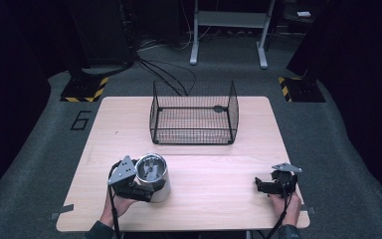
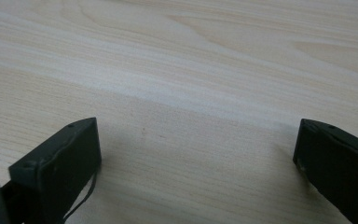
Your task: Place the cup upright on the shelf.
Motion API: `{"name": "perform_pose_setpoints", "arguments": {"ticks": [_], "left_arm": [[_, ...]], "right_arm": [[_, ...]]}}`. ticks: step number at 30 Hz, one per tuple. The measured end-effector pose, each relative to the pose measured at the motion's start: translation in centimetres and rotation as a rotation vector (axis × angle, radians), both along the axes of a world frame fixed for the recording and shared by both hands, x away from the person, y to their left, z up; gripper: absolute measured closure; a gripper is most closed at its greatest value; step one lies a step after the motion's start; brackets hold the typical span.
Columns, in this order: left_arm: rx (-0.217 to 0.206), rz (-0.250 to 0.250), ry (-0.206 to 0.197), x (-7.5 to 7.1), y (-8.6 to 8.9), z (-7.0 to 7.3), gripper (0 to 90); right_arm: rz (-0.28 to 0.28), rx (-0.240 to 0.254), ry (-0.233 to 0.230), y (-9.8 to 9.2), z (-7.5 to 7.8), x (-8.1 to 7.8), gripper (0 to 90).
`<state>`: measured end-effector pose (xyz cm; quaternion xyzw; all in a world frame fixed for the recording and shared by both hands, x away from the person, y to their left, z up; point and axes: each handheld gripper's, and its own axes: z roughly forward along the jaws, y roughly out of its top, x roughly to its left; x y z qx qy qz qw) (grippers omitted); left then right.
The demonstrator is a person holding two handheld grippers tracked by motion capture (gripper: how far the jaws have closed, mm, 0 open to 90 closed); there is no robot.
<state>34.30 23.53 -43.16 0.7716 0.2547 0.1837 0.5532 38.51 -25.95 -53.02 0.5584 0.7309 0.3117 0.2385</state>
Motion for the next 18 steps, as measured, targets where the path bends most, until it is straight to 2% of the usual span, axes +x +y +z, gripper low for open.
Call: {"name": "perform_pose_setpoints", "arguments": {"ticks": [18], "left_arm": [[-0.012,0.034,-0.008,2.0,0.1,2.0,3.8]], "right_arm": [[0.0,0.0,0.001,0.0,0.0,0.0,0.2]]}}
